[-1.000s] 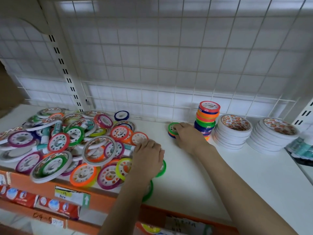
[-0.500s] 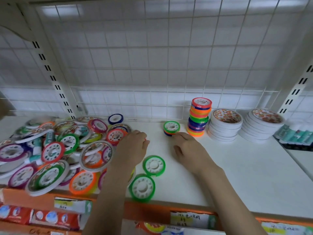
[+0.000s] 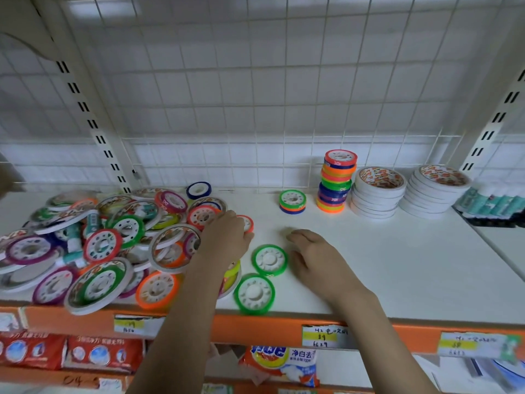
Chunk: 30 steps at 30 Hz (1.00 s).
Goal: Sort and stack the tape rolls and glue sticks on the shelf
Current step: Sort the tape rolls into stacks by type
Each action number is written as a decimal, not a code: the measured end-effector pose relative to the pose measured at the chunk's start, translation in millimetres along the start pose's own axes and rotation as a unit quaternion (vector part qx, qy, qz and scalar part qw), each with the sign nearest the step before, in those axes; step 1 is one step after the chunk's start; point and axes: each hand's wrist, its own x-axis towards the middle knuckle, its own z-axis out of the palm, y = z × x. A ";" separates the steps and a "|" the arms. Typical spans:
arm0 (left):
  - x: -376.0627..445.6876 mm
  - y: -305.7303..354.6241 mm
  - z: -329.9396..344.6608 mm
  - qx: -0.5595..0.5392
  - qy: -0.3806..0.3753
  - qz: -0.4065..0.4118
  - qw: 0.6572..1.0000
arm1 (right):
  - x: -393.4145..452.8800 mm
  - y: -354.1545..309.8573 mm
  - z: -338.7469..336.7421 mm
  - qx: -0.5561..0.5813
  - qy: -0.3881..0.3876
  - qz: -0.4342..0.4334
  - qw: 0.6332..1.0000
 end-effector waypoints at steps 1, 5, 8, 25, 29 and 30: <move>2.9 0.6 -0.2 0.014 -0.015 0.000 1.000 | -3.0 -0.5 -0.2 -0.001 0.003 0.004 1.000; 10.0 -1.1 0.1 0.048 -0.009 0.012 0.999 | -14.3 -0.6 -2.7 -0.006 0.022 0.018 1.000; 12.1 -3.6 -1.8 0.050 0.012 0.029 0.998 | -20.8 -2.6 -5.1 -0.004 0.029 0.024 0.999; -69.4 -19.1 -8.5 -0.120 0.148 0.026 0.981 | -11.4 -28.7 0.4 0.013 -0.030 -0.011 0.999; -75.4 -27.0 -2.8 -0.129 0.203 0.028 0.970 | -8.4 -27.5 3.7 0.003 -0.064 -0.015 0.998; -76.2 -27.3 -3.1 -0.131 0.200 0.023 0.971 | -7.3 -27.1 4.4 -0.004 -0.065 -0.018 0.998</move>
